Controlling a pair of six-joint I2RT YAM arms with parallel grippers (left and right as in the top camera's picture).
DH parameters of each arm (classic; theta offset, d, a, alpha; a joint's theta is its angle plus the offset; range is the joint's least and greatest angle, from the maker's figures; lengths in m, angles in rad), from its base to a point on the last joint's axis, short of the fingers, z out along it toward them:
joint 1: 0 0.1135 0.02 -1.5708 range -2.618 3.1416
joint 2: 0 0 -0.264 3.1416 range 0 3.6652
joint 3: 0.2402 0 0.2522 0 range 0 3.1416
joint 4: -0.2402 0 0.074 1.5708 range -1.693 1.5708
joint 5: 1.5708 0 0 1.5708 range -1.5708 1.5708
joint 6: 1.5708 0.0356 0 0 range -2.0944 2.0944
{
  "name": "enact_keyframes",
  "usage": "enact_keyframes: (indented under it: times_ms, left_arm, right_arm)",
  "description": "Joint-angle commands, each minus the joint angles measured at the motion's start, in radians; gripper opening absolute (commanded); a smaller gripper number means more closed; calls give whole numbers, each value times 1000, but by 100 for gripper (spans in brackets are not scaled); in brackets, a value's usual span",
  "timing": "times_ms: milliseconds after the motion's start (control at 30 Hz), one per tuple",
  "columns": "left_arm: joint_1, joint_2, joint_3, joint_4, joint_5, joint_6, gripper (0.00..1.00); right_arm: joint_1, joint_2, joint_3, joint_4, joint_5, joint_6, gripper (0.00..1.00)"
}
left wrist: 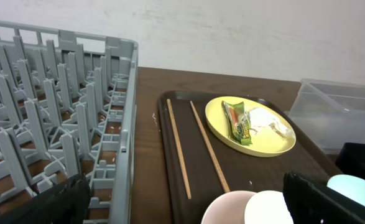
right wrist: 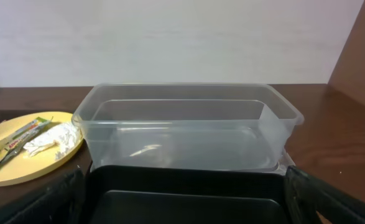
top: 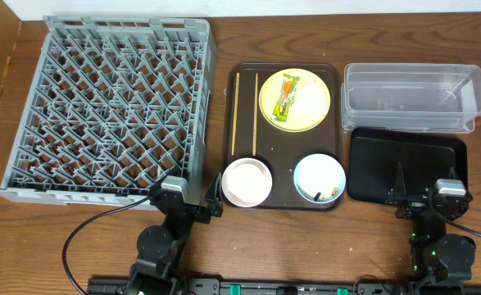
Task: Sort waste into correct bins and load items into the dishwasher
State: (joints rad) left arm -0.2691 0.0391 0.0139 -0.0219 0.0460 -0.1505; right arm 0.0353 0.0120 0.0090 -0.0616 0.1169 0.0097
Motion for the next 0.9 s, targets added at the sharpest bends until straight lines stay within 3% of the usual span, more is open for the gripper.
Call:
enact_keyframes:
  times_ms: [0, 867]
  left_arm:
    - [5, -2, -10, -47, -21, 3, 99]
    - [5, -2, -10, -48, -43, 10, 99]
  right_arm:
    - [-10, -5, -4, 1, 3, -7, 99]
    - [-10, -5, -4, 1, 2, -6, 99]
